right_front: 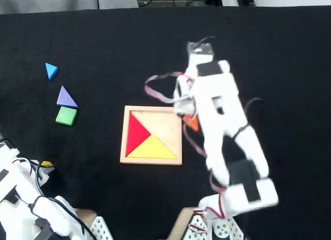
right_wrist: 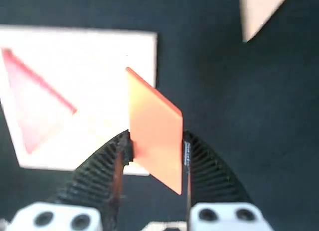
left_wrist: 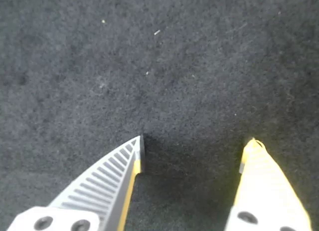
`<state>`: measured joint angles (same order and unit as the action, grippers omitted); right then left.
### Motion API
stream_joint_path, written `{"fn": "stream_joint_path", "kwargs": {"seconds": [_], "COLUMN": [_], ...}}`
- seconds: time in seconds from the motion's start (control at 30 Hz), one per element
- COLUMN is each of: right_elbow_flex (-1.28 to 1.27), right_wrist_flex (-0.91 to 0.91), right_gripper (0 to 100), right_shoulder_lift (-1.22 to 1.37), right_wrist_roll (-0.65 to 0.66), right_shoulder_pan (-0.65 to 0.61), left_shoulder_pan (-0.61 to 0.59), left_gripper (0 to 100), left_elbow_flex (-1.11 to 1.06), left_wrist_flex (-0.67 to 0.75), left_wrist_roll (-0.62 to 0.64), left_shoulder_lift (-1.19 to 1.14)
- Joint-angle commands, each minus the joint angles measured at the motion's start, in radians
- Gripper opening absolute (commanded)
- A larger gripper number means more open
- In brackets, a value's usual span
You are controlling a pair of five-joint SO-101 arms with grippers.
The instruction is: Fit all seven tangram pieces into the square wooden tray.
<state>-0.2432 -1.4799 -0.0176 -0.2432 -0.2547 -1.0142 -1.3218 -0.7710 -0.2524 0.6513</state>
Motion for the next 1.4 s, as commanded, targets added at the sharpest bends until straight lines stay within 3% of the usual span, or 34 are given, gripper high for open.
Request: {"fn": "stream_joint_path", "kwargs": {"seconds": [0.0, 0.17, 0.4, 0.67, 1.07, 1.27, 1.37], "right_elbow_flex": [-0.125, -0.268, -0.378, -0.398, -0.415, -0.435, -0.440], "right_wrist_flex": [0.086, 0.249, 0.370, 0.443, 0.442, 0.436, 0.436], "right_gripper": [8.8, 8.6, 8.8, 8.9, 9.2, 22.1, 23.6], "right_shoulder_lift": [-0.081, -0.085, -0.082, -0.081, -0.081, -0.084, -0.090], "right_wrist_roll": [0.002, -0.003, -0.109, -0.206, -0.206, -0.209, -0.204], "right_shoulder_pan": [-0.098, -0.124, -0.172, -0.199, -0.196, -0.196, -0.199], "left_shoulder_pan": [0.016, 0.016, 0.018, 0.018, 0.018, 0.018, 0.018], "left_gripper": [32, 32, 32, 32, 32, 32, 32], "left_elbow_flex": [-0.001, -0.001, -0.001, -0.001, -0.001, -0.001, -0.001], "left_wrist_flex": [0.008, 0.009, 0.009, 0.009, 0.011, 0.011, 0.011], "left_wrist_roll": [-0.008, -0.008, -0.008, -0.008, -0.008, -0.008, -0.008], "left_shoulder_lift": [0.009, 0.009, 0.009, 0.009, 0.009, 0.009, 0.009]}}
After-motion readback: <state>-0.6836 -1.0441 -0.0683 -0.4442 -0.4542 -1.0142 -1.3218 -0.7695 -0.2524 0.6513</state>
